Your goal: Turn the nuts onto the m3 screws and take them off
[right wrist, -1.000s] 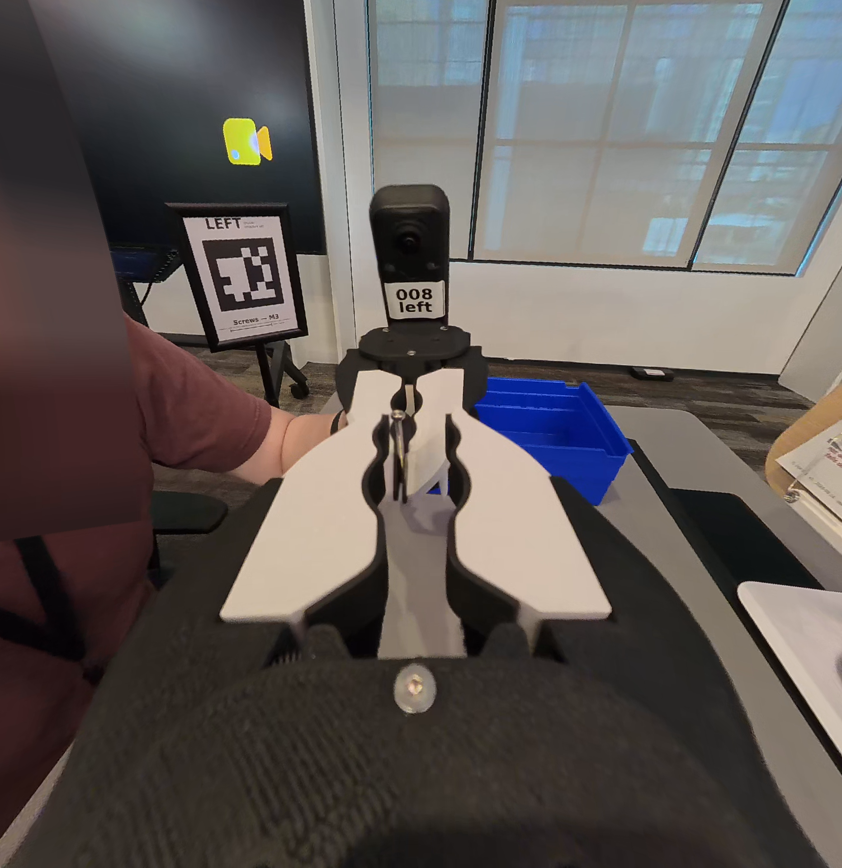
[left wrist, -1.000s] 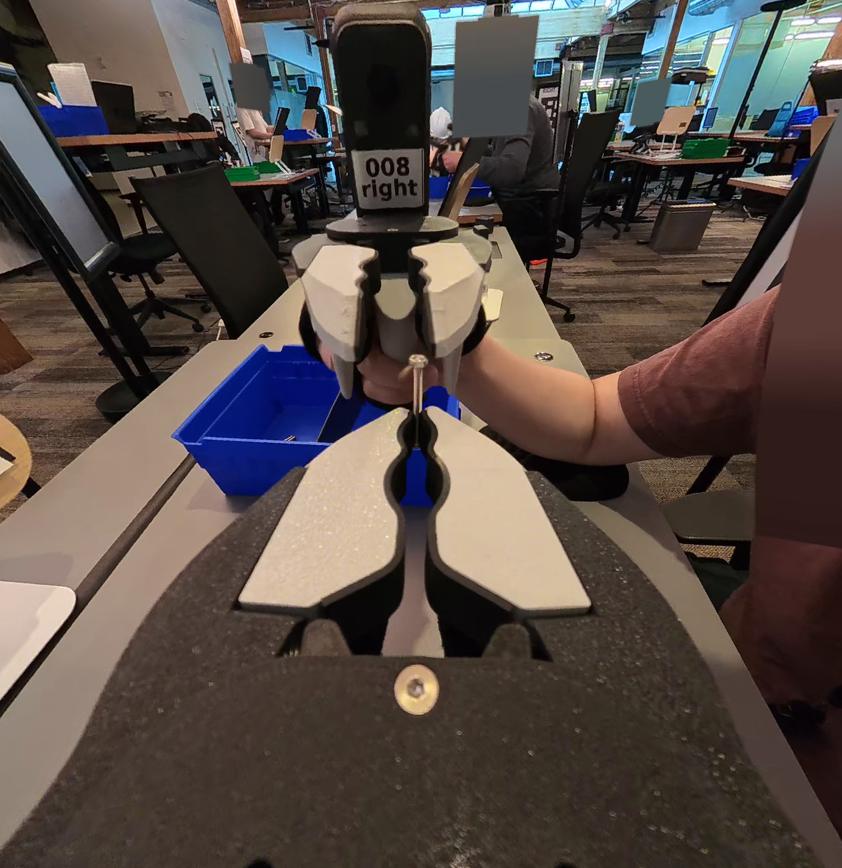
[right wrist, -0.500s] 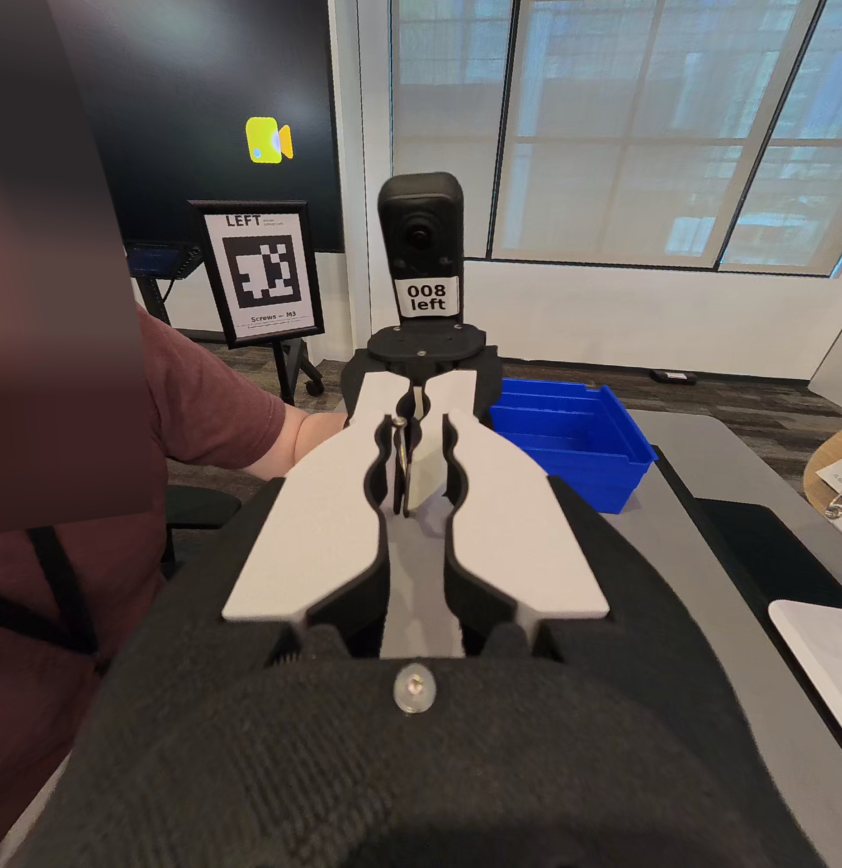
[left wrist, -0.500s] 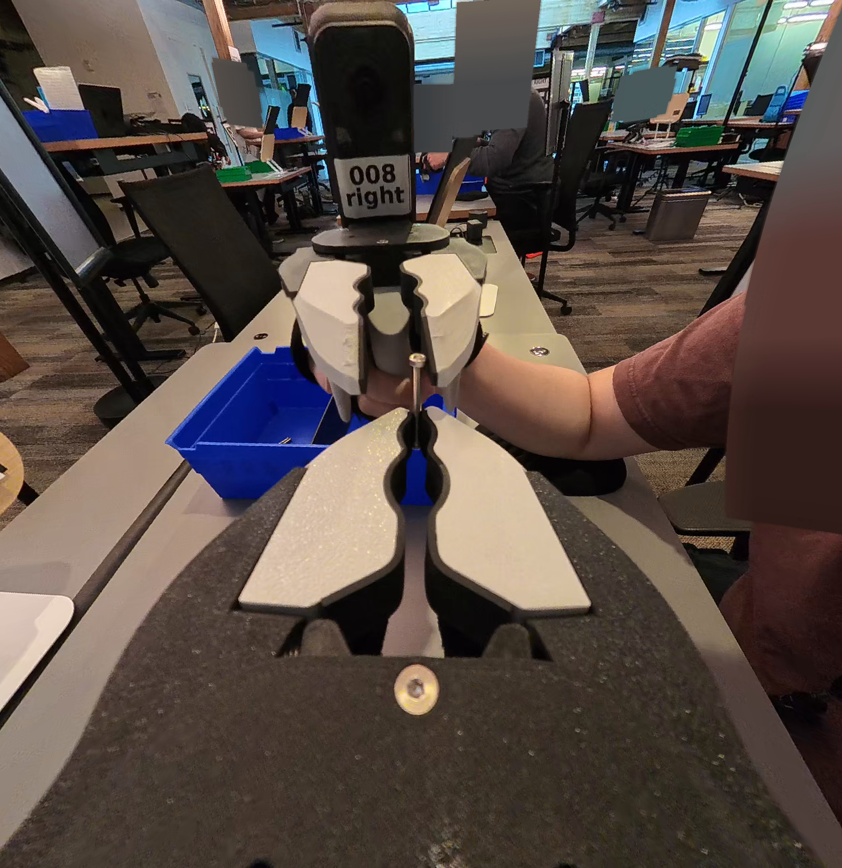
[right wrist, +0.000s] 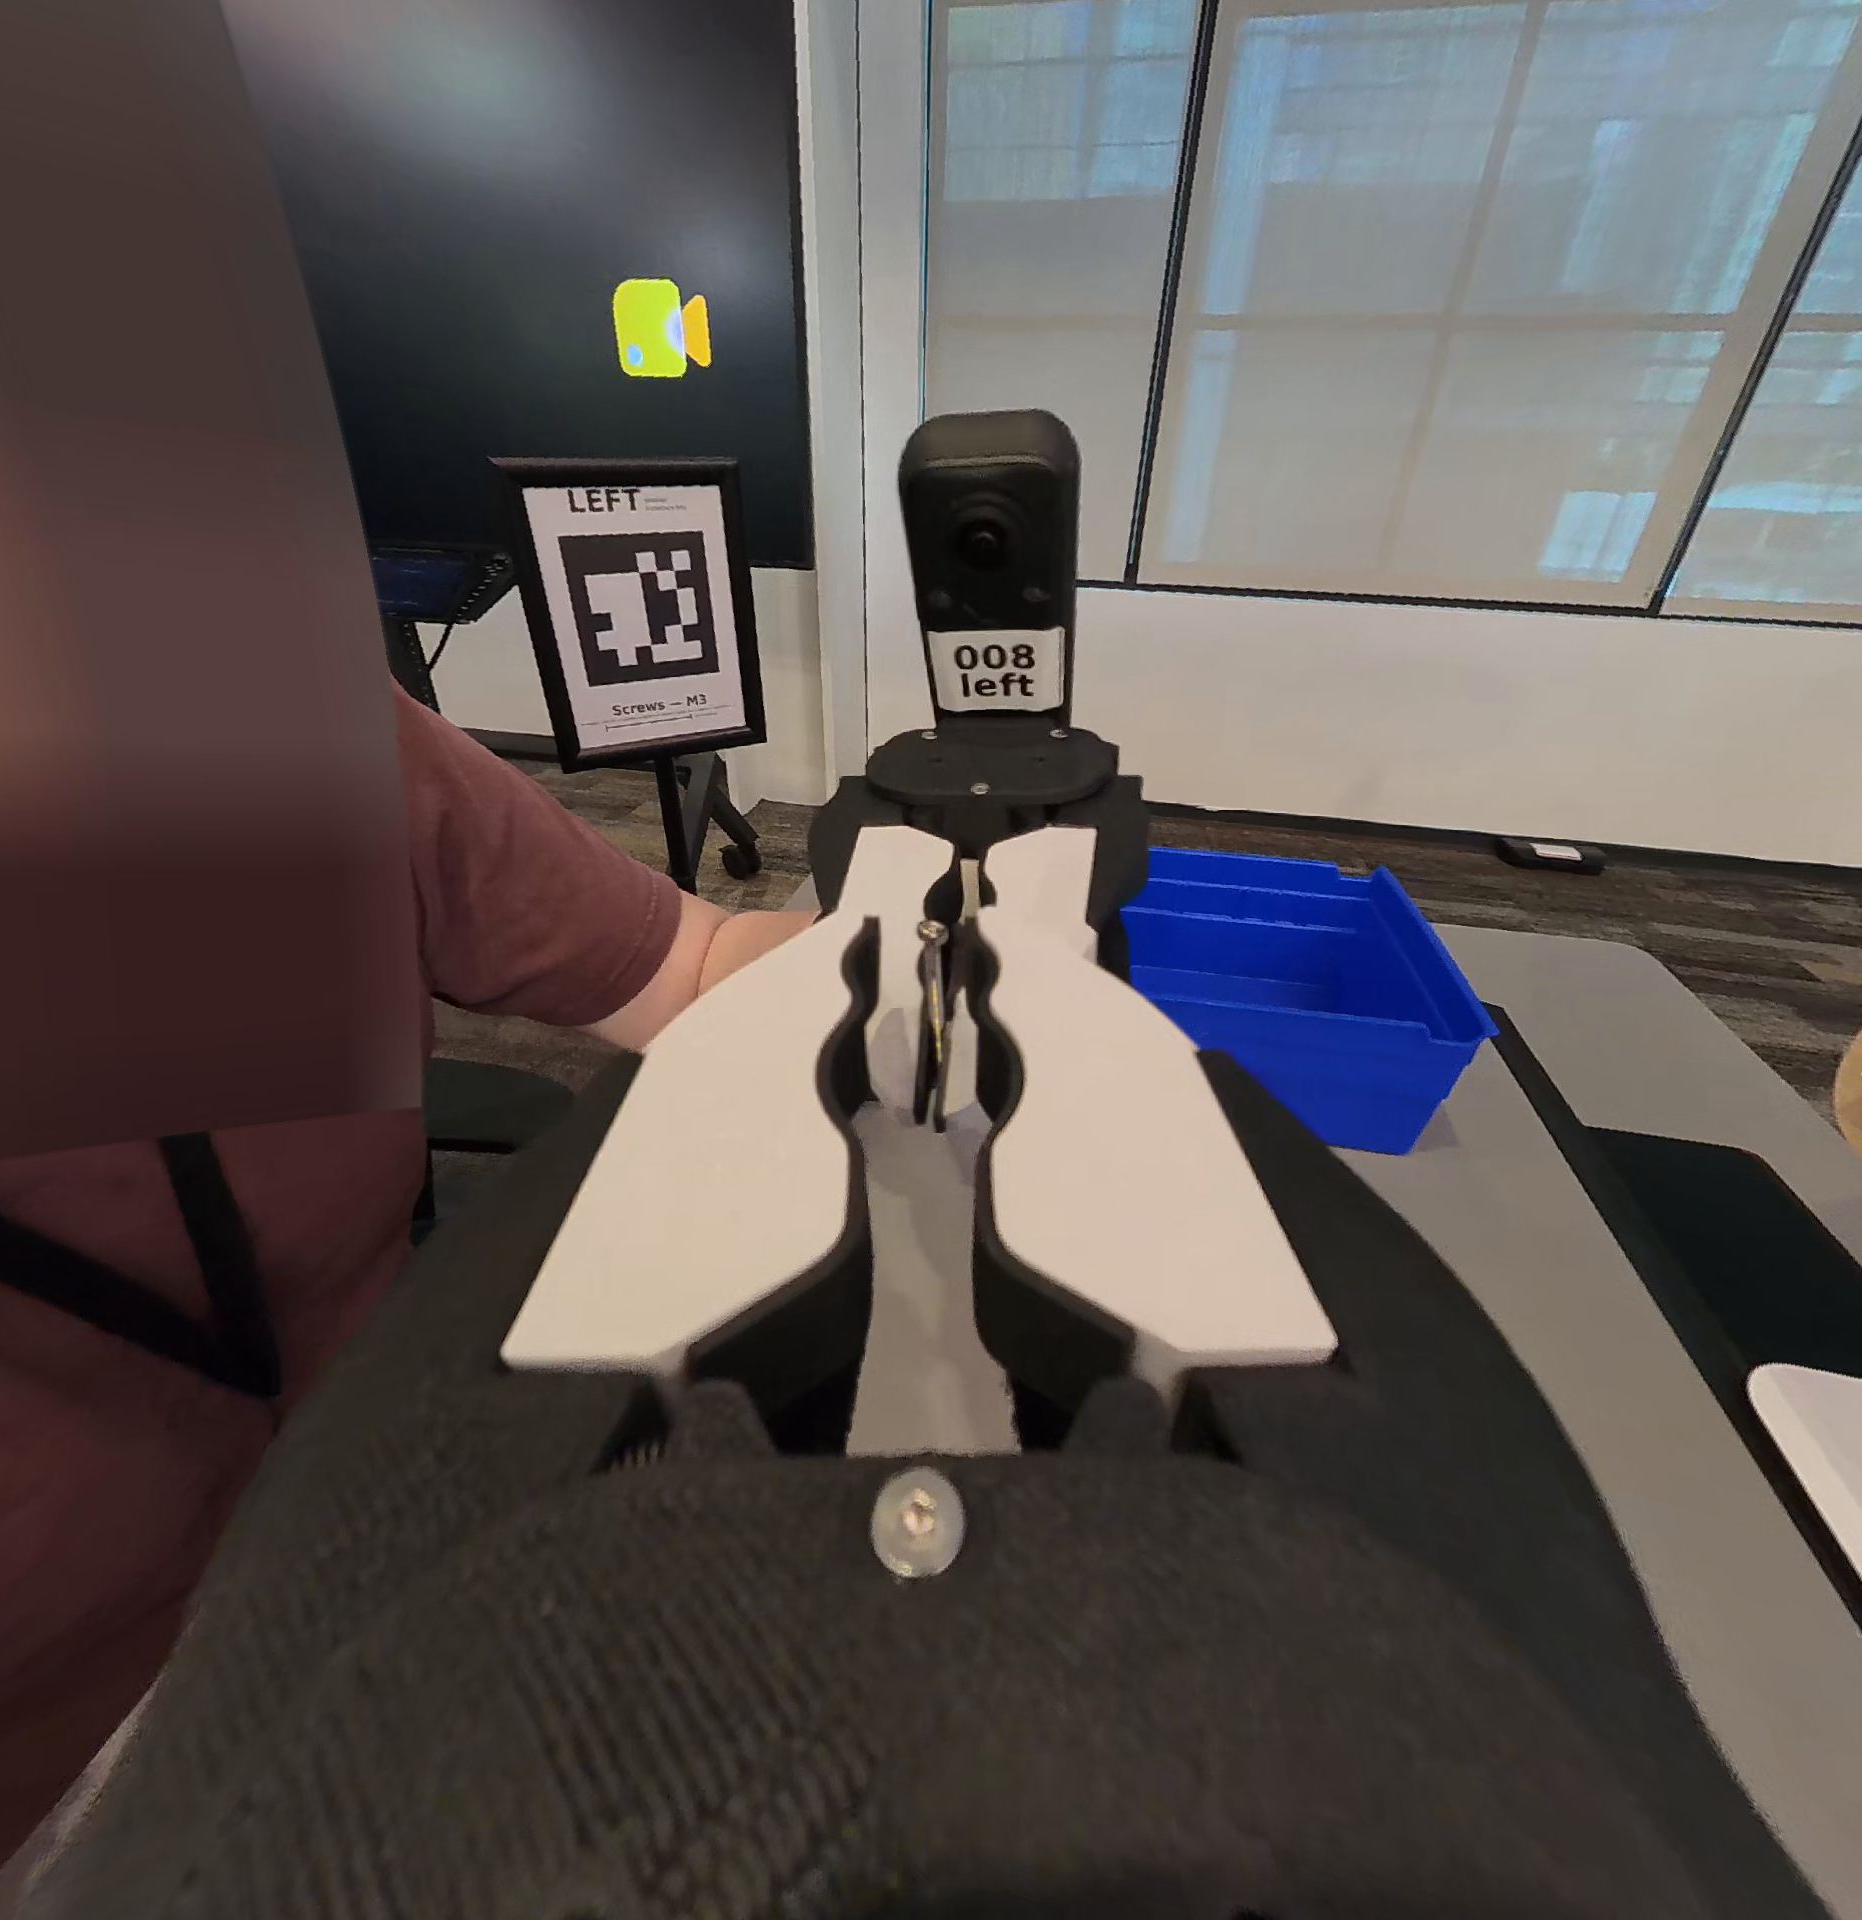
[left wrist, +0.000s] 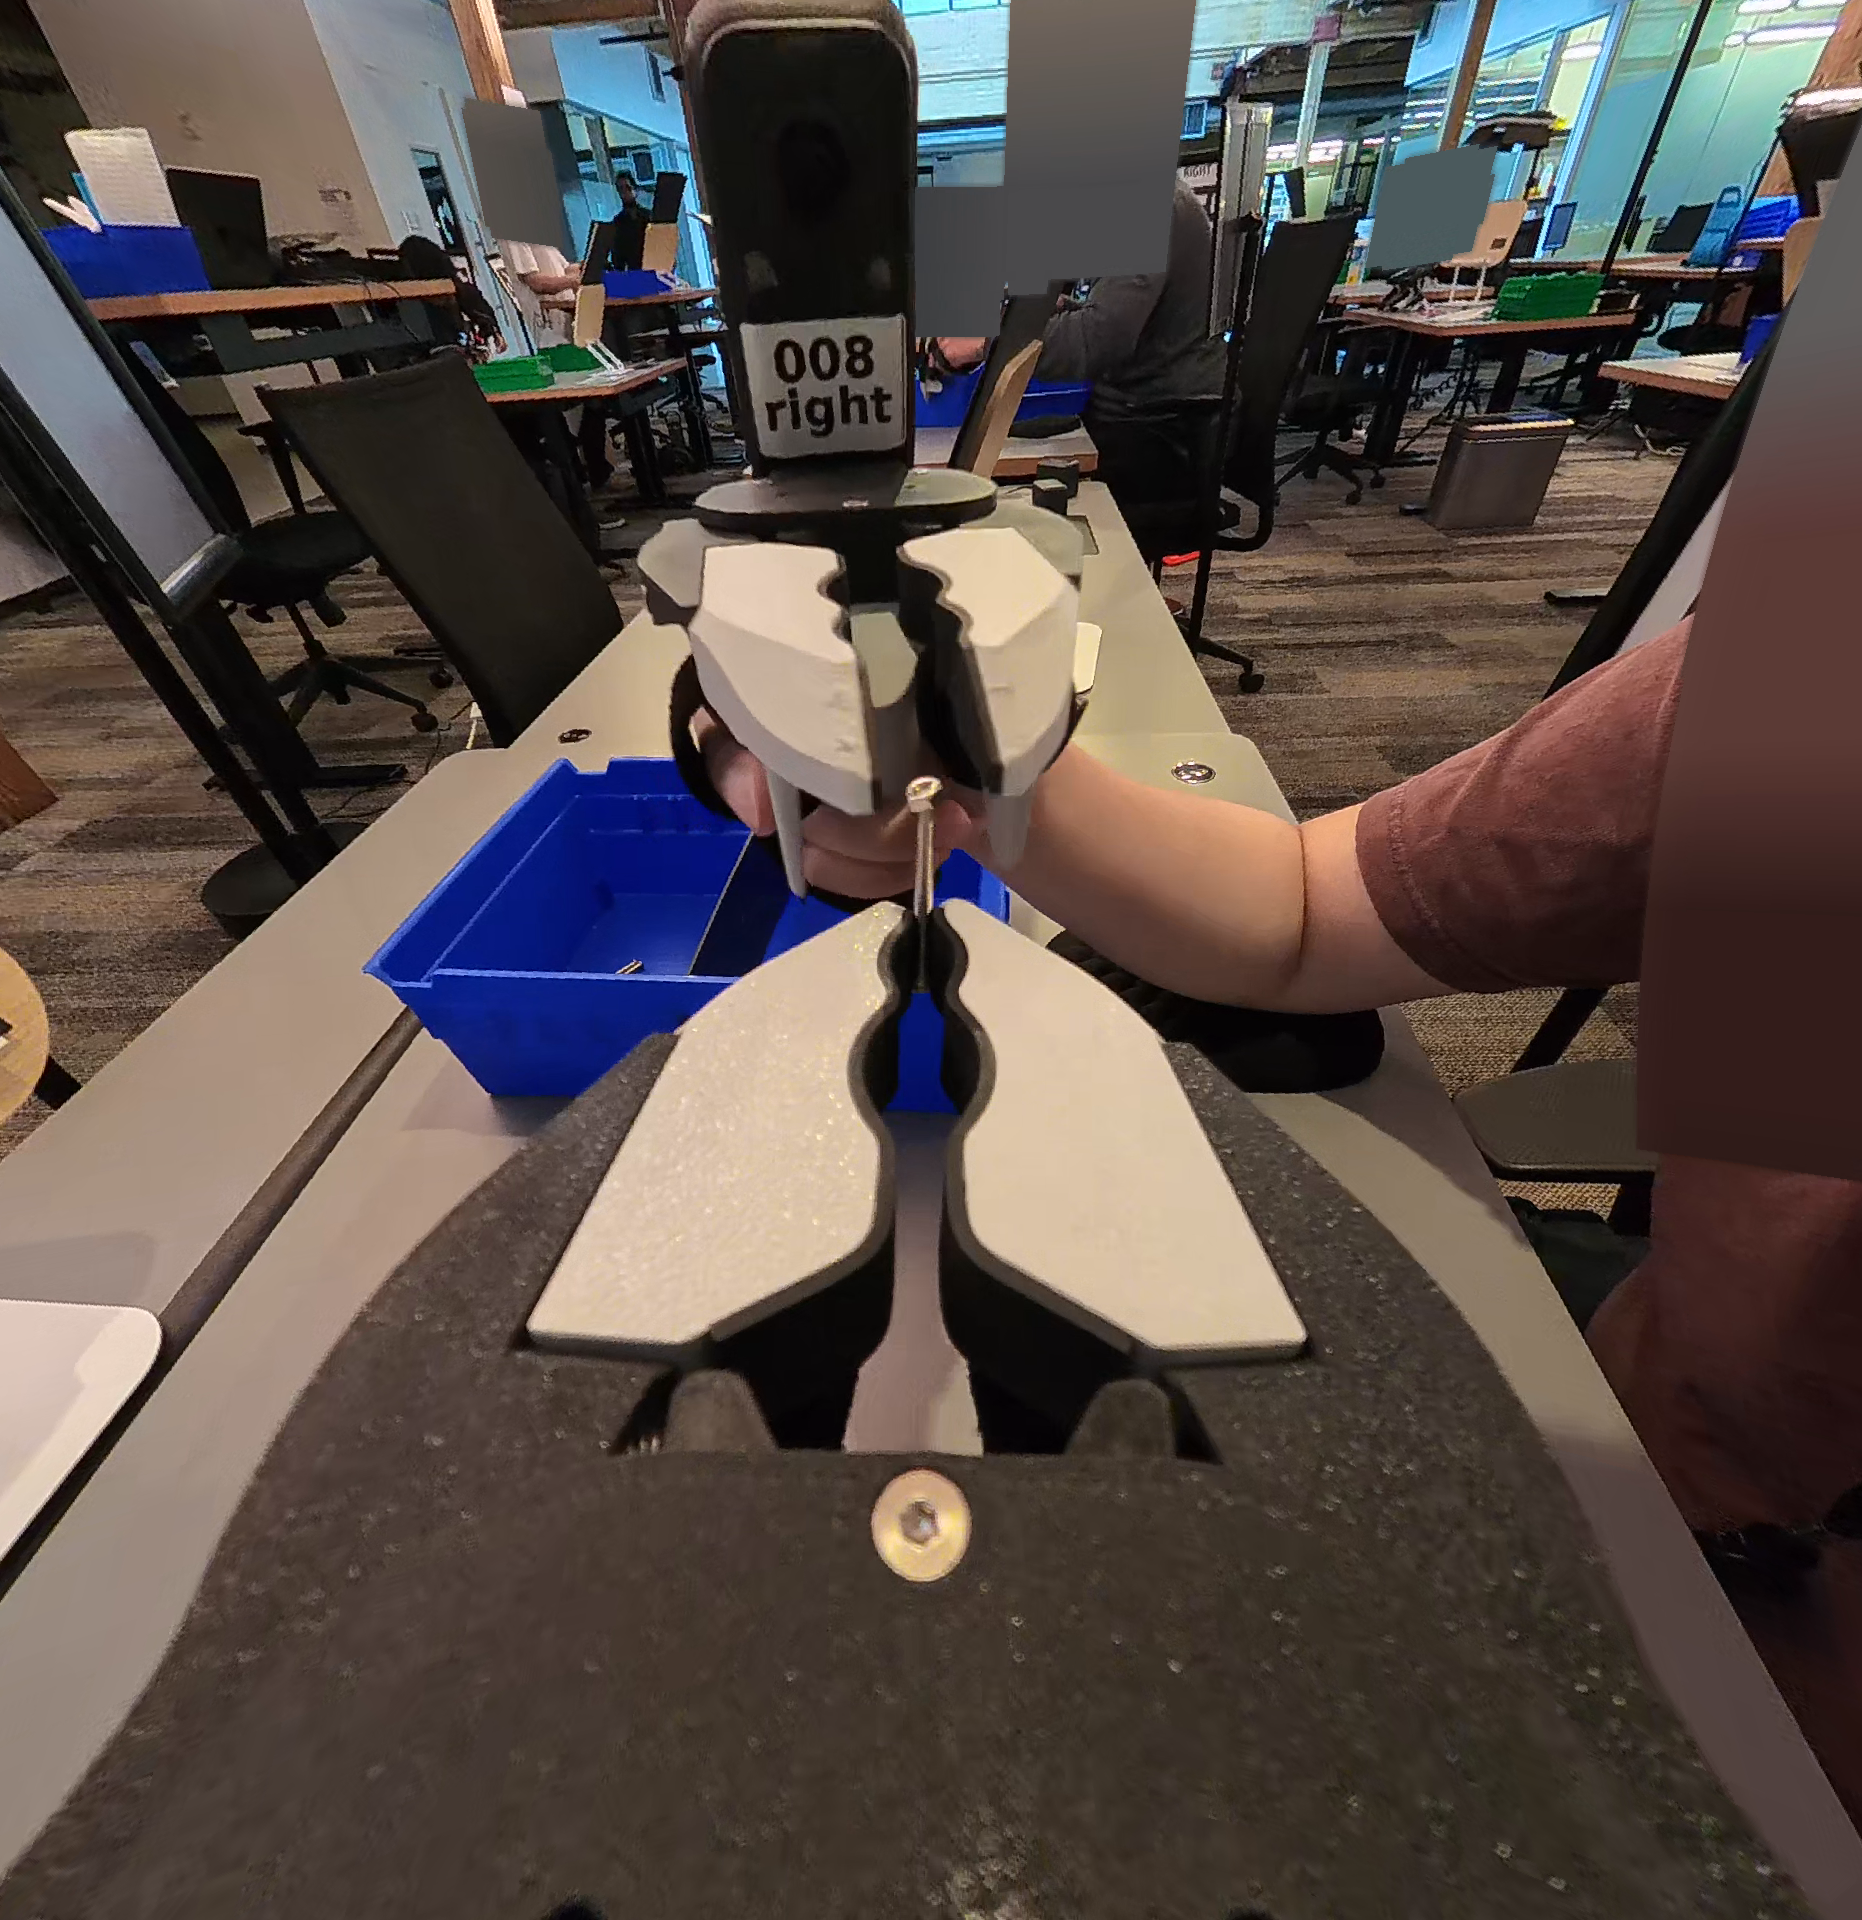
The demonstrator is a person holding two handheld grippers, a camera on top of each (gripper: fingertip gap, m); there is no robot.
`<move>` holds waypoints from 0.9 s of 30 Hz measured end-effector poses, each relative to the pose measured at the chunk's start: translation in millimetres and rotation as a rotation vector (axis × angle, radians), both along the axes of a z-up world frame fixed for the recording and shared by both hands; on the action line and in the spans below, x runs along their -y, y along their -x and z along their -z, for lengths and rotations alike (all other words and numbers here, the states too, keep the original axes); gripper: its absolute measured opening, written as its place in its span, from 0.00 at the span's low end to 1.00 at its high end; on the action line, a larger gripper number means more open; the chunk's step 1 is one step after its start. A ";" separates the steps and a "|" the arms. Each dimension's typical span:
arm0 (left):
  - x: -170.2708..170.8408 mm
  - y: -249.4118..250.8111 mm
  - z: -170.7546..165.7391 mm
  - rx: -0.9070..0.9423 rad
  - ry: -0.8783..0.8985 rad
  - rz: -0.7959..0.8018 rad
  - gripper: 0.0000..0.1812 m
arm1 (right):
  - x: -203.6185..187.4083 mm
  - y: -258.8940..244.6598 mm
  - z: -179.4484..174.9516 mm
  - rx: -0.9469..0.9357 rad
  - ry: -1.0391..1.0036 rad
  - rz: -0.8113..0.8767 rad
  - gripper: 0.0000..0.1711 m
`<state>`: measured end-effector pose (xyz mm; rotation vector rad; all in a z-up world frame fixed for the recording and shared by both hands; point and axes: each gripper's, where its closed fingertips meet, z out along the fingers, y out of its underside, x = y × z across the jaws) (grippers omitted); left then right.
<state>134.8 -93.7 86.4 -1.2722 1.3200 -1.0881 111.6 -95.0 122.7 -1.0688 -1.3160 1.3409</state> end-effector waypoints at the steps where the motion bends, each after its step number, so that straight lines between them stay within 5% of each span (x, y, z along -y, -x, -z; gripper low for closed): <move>1: -0.2 0.2 0.0 0.000 0.000 -0.001 0.01 | 0.5 0.9 1.0 0.006 -0.001 -0.001 0.09; 27: -0.7 -0.4 2.1 -0.013 -0.001 -0.005 0.01 | -1.7 3.9 3.4 0.000 0.036 -0.018 0.03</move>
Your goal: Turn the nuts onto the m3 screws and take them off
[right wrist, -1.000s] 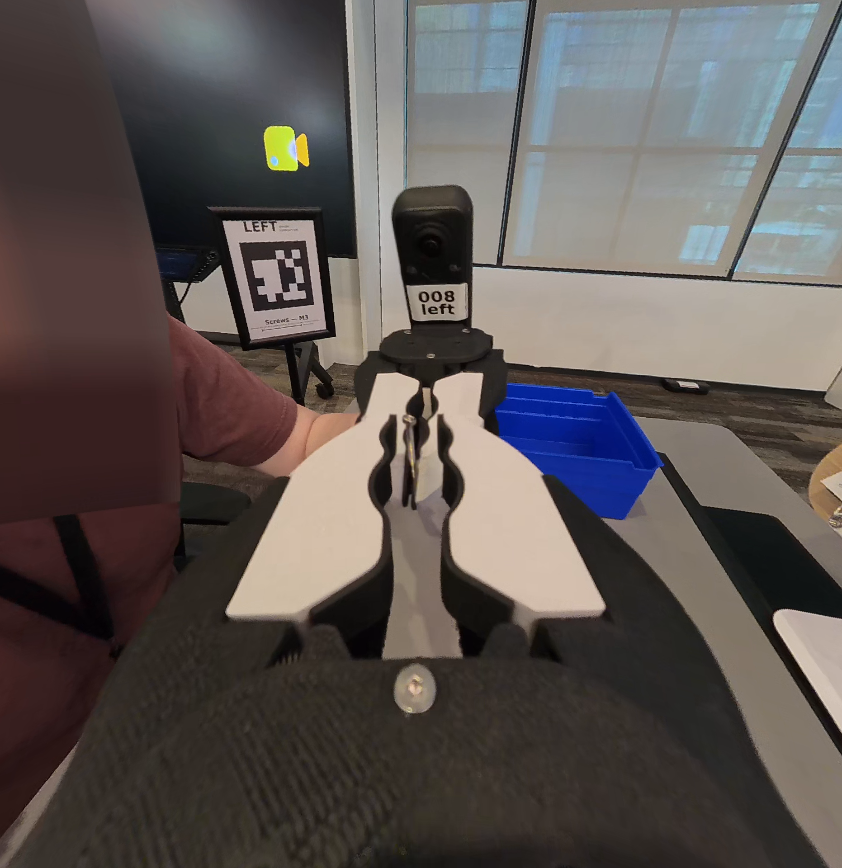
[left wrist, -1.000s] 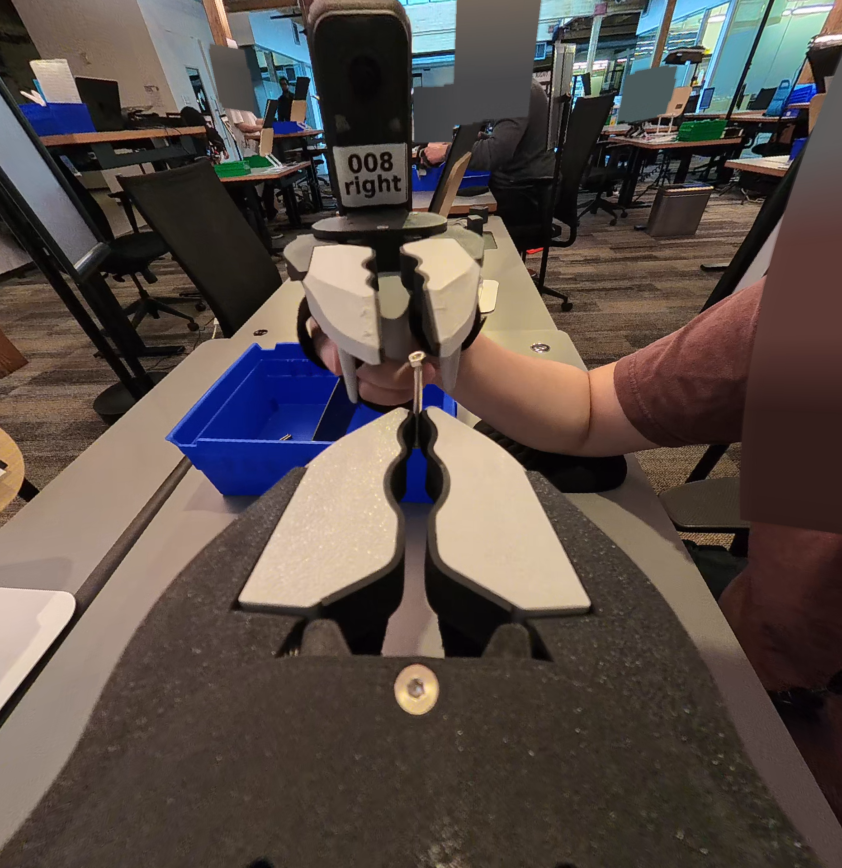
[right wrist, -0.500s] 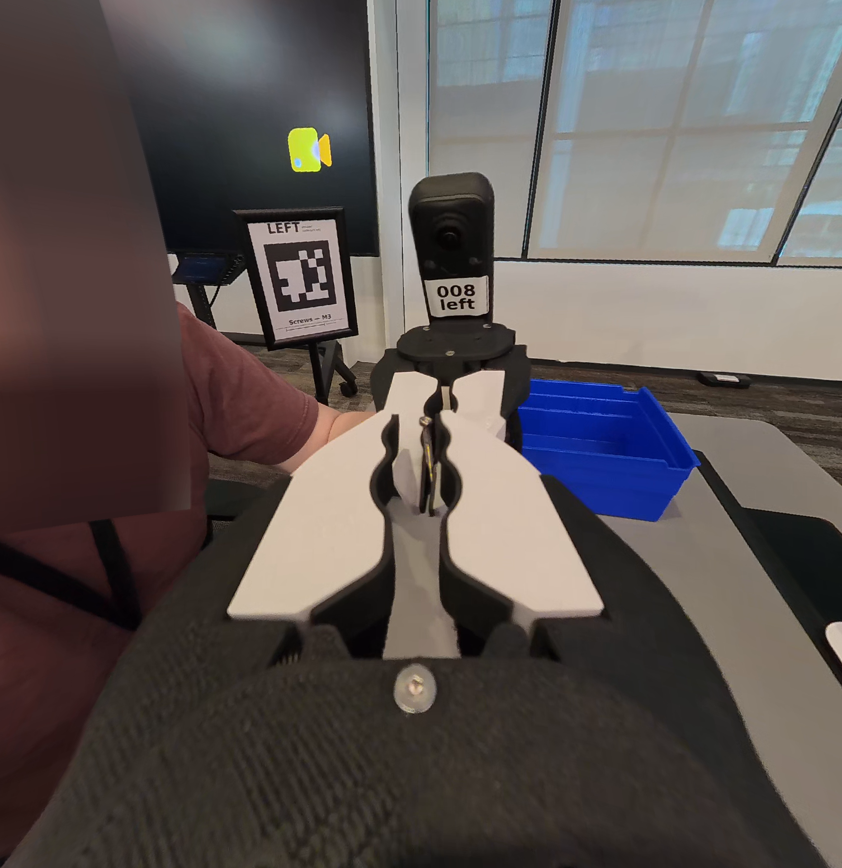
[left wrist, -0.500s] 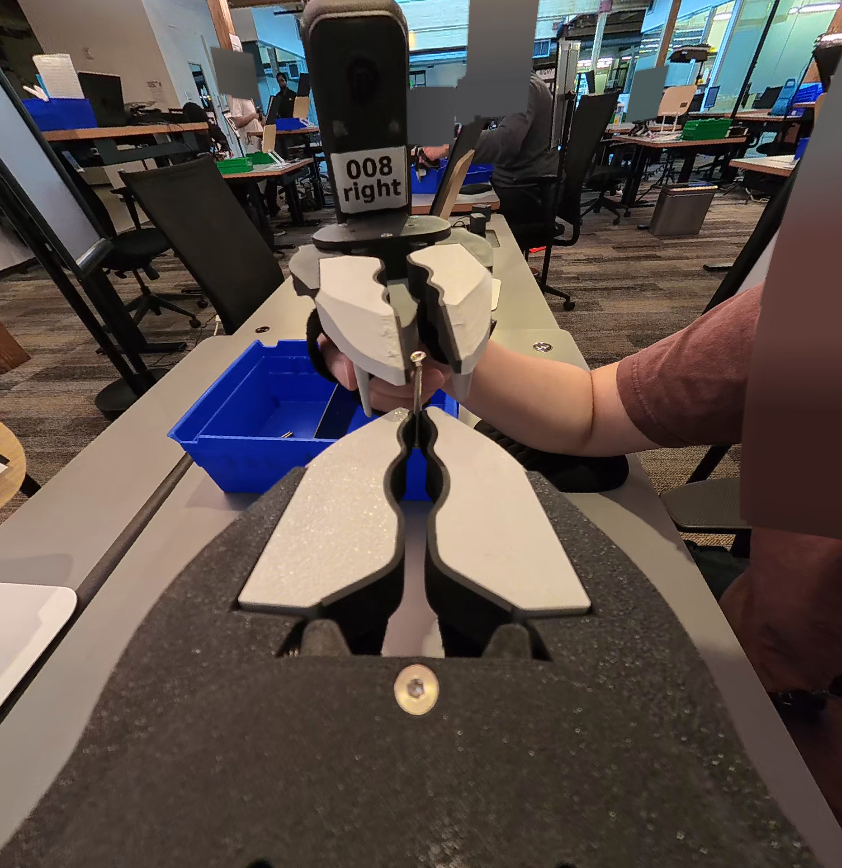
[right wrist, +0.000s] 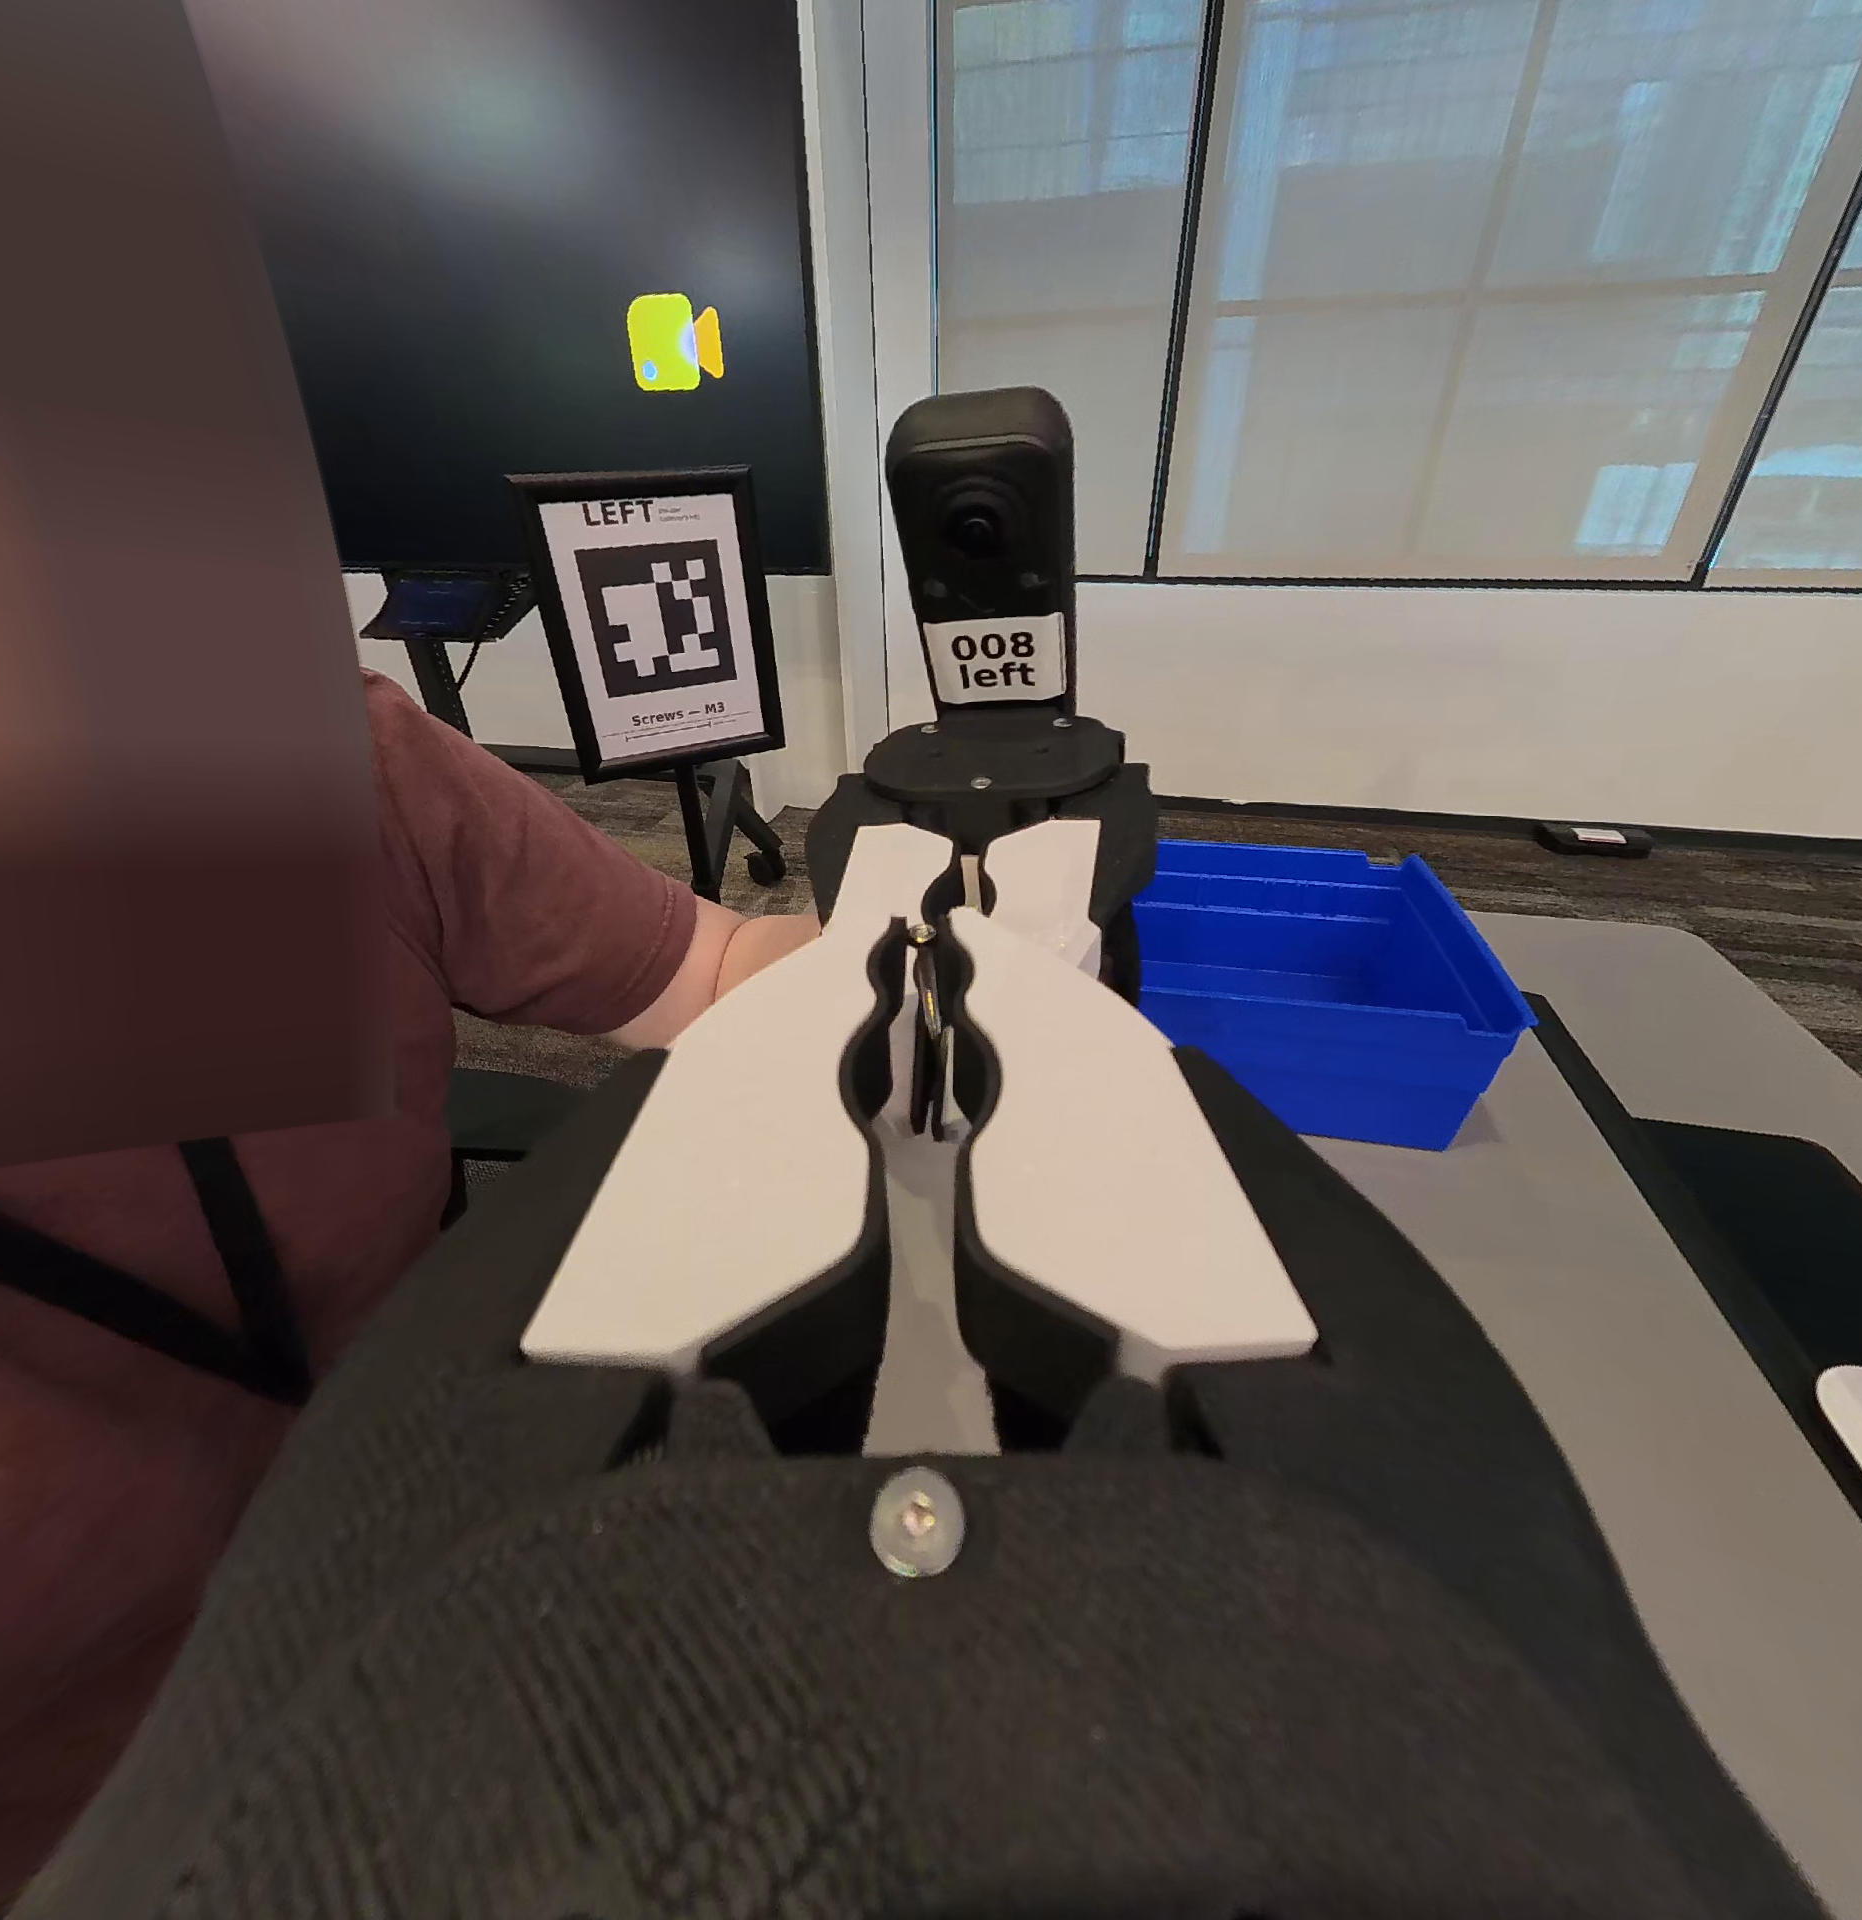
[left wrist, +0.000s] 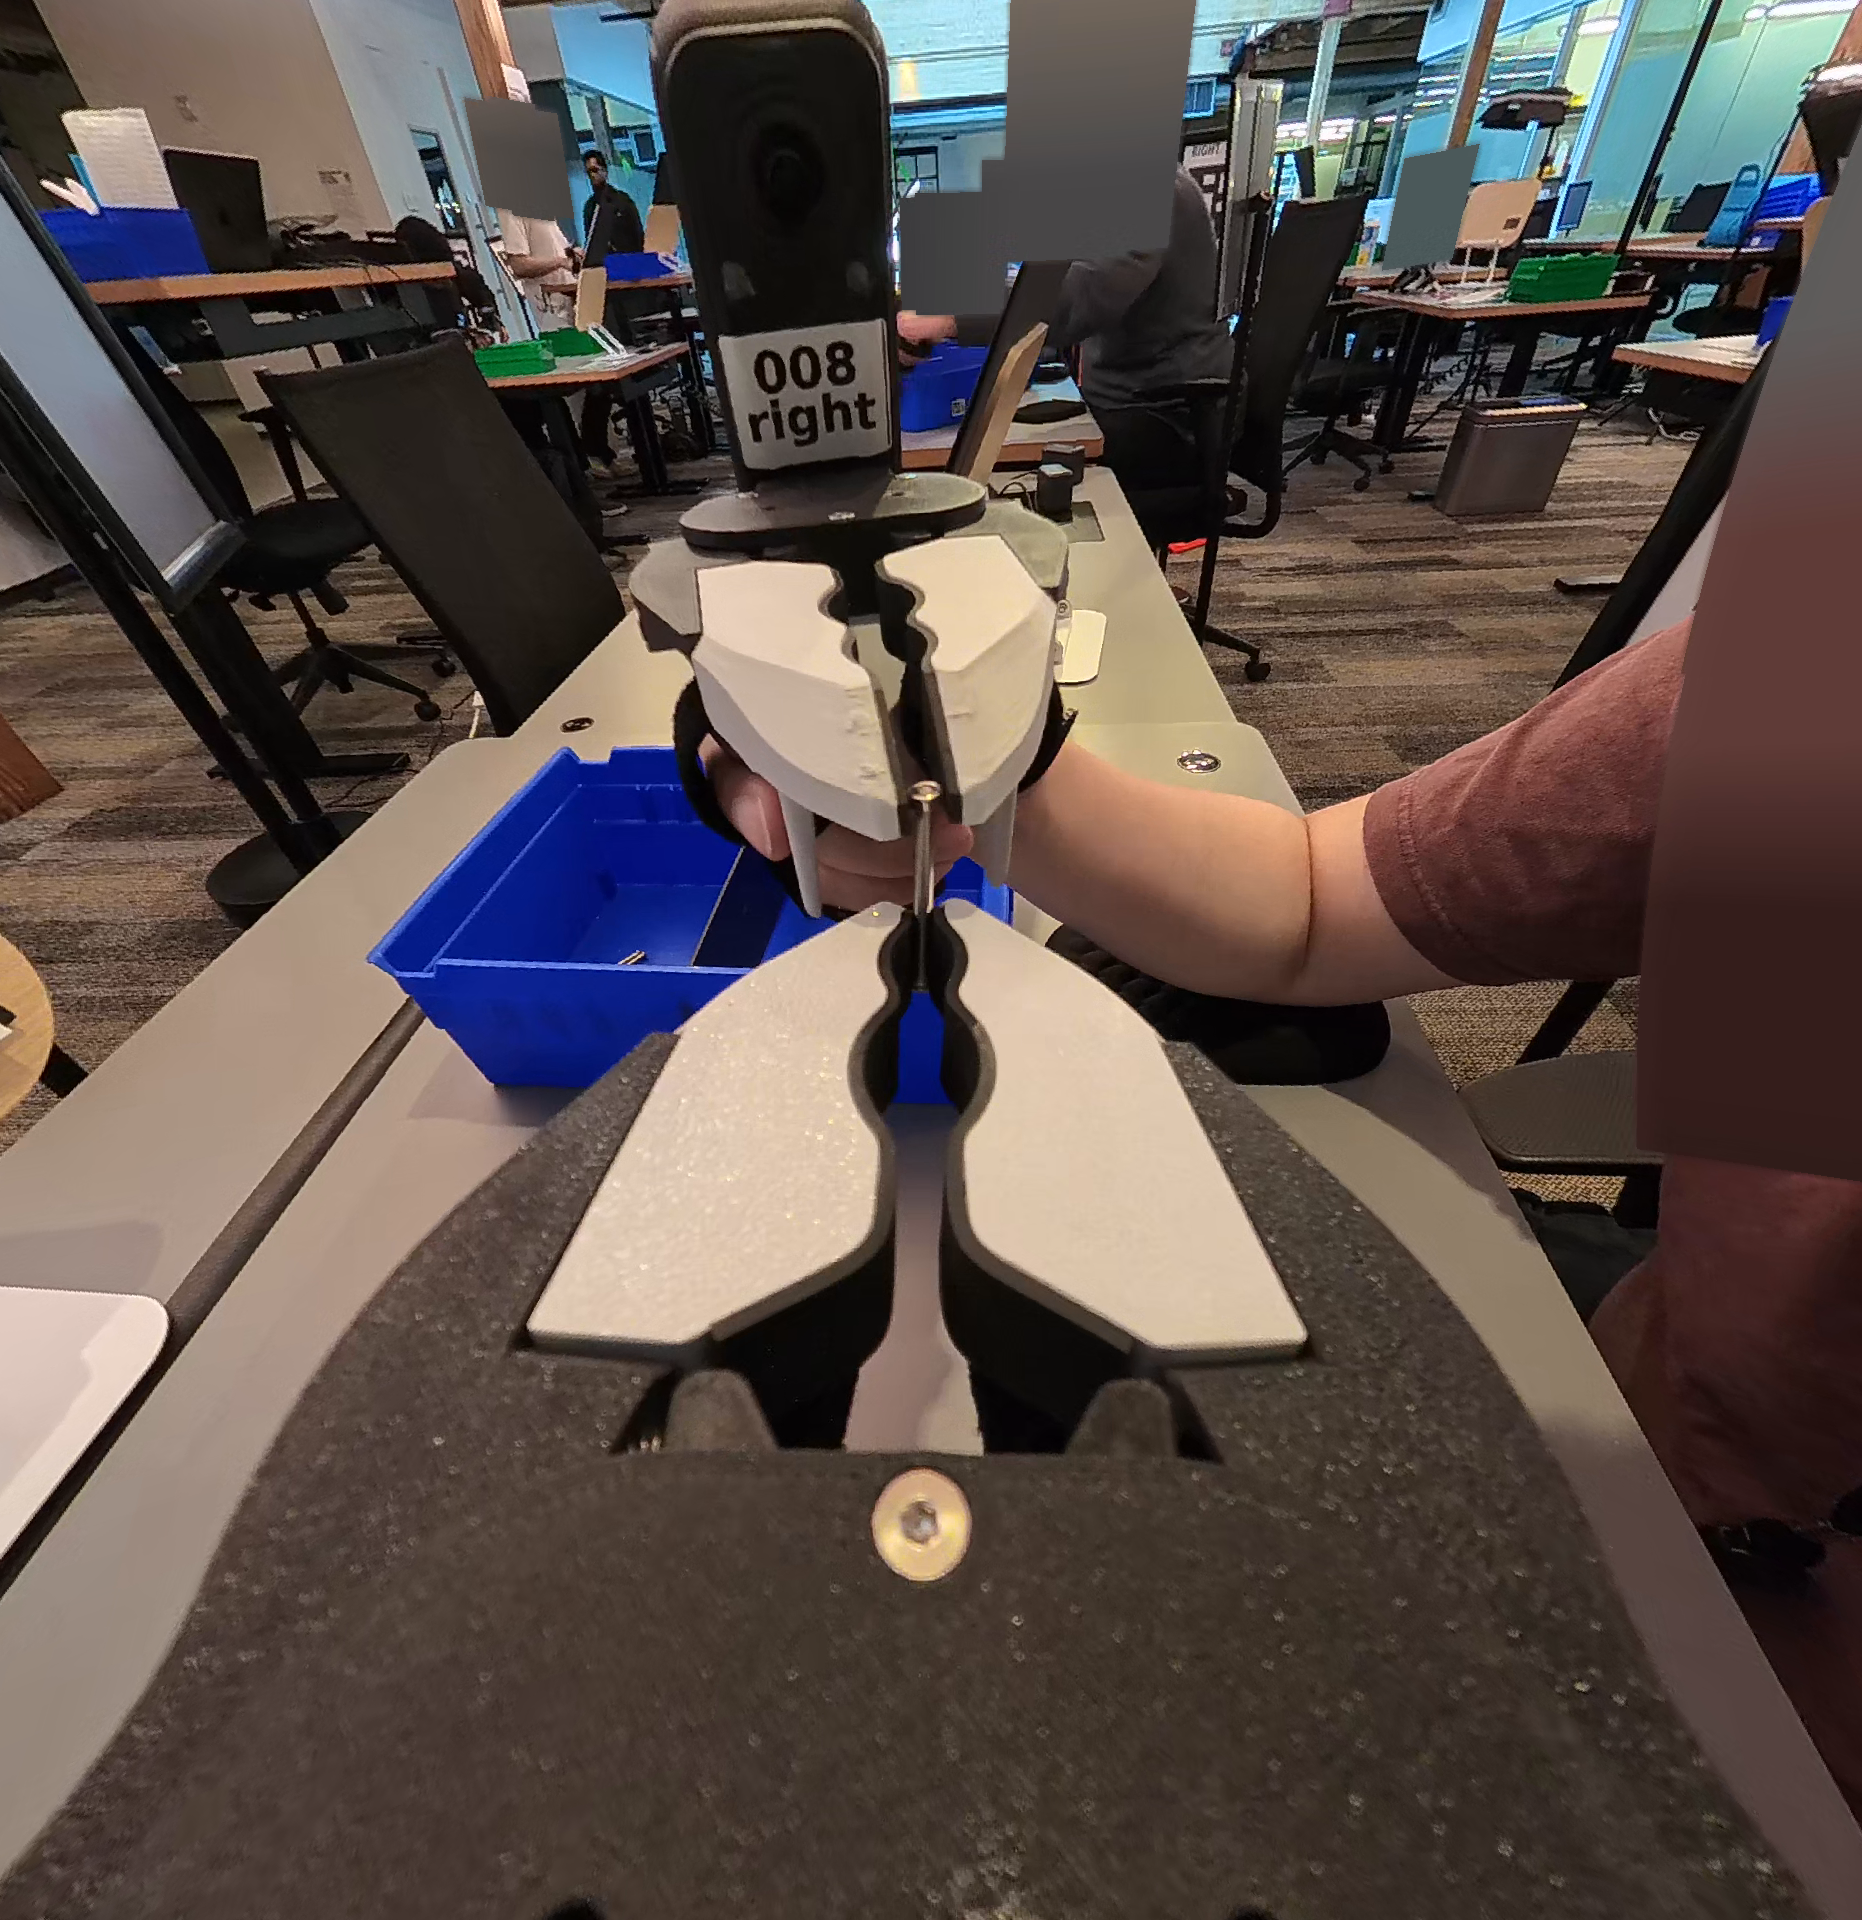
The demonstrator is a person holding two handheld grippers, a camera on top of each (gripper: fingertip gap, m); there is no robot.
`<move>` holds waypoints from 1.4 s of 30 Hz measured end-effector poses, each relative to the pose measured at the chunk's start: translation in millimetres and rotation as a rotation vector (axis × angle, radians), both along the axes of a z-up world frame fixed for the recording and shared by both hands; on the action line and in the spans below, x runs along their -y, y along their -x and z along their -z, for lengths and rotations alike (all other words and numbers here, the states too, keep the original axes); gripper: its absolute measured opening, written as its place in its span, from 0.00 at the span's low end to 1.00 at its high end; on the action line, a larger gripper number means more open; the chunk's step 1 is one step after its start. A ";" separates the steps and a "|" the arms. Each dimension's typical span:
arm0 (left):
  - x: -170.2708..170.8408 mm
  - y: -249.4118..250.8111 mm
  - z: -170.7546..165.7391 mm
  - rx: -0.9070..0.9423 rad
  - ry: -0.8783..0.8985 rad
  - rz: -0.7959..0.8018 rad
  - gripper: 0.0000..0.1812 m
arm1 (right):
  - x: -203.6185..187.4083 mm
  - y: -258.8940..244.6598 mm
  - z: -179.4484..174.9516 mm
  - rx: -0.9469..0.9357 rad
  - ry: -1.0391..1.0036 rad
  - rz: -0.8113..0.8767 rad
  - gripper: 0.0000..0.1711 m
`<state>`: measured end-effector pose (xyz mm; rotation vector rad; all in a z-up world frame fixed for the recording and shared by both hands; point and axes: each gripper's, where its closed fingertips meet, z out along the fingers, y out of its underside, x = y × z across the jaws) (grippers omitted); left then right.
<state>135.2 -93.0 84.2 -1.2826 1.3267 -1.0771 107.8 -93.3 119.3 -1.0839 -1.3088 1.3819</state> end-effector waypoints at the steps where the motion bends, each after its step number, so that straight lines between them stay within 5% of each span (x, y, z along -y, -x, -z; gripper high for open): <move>1: 0.1 -0.1 0.4 -0.002 0.001 0.002 0.01 | -0.2 -0.2 -0.1 -0.004 -0.006 0.001 0.03; 6: 0.0 -3.1 7.2 -0.026 0.008 0.011 0.01 | -5.5 -9.9 -18.1 -0.120 0.017 0.017 0.03; 9: -0.7 -1.1 5.9 -0.025 0.013 0.010 0.01 | -14.6 -34.6 -15.3 0.038 -0.064 0.139 0.03; 14: -1.7 4.4 0.5 -0.012 0.026 0.010 0.01 | -59.4 -144.9 68.9 0.705 -0.284 0.582 0.04; 20: -0.2 4.9 0.7 -0.015 0.040 0.018 0.01 | -40.1 -224.0 195.2 1.104 0.130 0.370 0.05; 27: -0.1 2.1 5.2 -0.034 0.037 0.020 0.01 | -56.4 -240.6 241.3 1.203 0.324 0.370 0.04; 36: -3.6 0.9 8.4 -0.033 0.053 0.016 0.01 | -62.0 -246.9 236.6 1.211 0.403 0.437 0.13; 40: -7.3 4.7 0.8 0.002 0.061 -0.006 0.01 | -63.3 -217.2 163.1 0.939 0.142 0.481 0.15; 42: -10.6 6.7 -2.4 0.024 0.076 -0.020 0.01 | -65.4 -187.4 100.8 0.686 -0.098 0.535 0.25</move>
